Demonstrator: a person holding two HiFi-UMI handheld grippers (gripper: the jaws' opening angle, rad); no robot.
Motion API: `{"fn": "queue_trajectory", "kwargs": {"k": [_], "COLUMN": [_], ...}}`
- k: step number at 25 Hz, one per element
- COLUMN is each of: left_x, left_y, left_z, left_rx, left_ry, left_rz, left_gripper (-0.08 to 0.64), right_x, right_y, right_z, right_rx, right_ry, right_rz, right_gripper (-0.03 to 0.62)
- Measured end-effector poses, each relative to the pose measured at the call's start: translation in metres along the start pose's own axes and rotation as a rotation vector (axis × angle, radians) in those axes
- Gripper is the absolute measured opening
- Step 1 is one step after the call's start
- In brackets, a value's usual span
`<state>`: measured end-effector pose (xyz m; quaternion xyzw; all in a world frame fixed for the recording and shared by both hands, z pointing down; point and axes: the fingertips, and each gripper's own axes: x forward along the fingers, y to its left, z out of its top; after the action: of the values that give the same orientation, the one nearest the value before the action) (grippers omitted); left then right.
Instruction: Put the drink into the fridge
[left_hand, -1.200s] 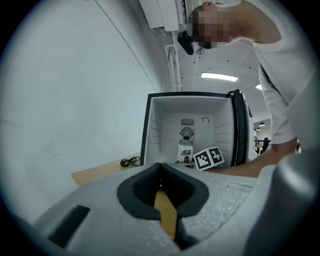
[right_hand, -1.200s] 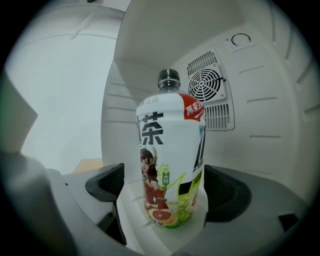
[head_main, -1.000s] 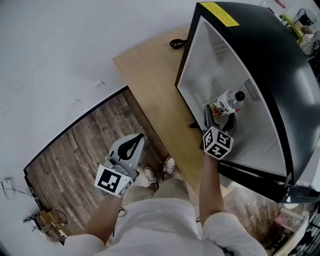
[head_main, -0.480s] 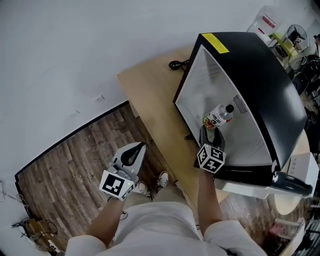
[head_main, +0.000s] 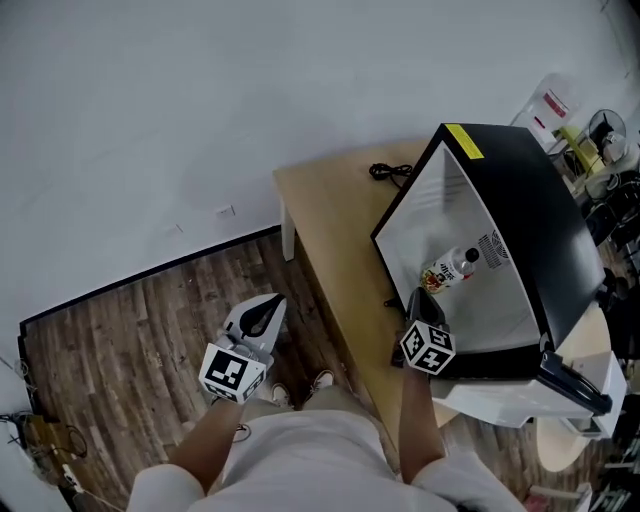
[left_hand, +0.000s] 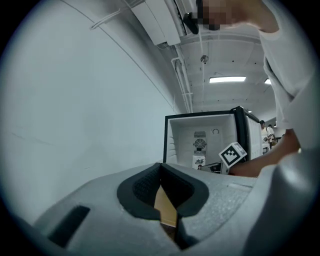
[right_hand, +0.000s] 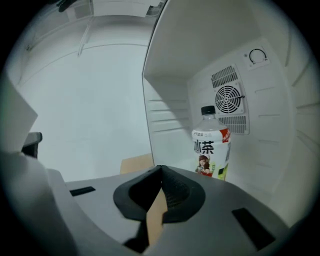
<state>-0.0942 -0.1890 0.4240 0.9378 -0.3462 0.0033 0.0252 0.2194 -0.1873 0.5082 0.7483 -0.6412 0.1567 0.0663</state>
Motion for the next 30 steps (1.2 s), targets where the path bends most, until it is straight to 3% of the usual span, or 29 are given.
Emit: {"fn": "queue_trajectory", "kwargs": {"k": [4,11,22,30], "left_x": [-0.015,-0.039,-0.087,-0.103], "left_y": [0.020,0.033,0.065,0.061], "left_z": [0.008,0.040,0.089,0.096], "left_rx": [0.004,0.026,0.038,0.020], "left_ry": [0.004,-0.050,-0.149,-0.172], "left_rz": [0.063,0.118,0.246,0.285], "left_gripper": [0.012,0.012,0.013,0.013], "right_x": [-0.002,-0.023,-0.073,-0.105], "right_y": [0.029,0.068,0.104,0.110], "right_z": [0.024,0.090,0.164,0.177], "right_rx": [-0.001,-0.055,-0.105,-0.139], "right_ry": [-0.039,-0.158,-0.338,-0.387], "right_rz": [0.127,0.249,0.374,0.418], "right_gripper": [0.002,0.003,0.003,0.003]}}
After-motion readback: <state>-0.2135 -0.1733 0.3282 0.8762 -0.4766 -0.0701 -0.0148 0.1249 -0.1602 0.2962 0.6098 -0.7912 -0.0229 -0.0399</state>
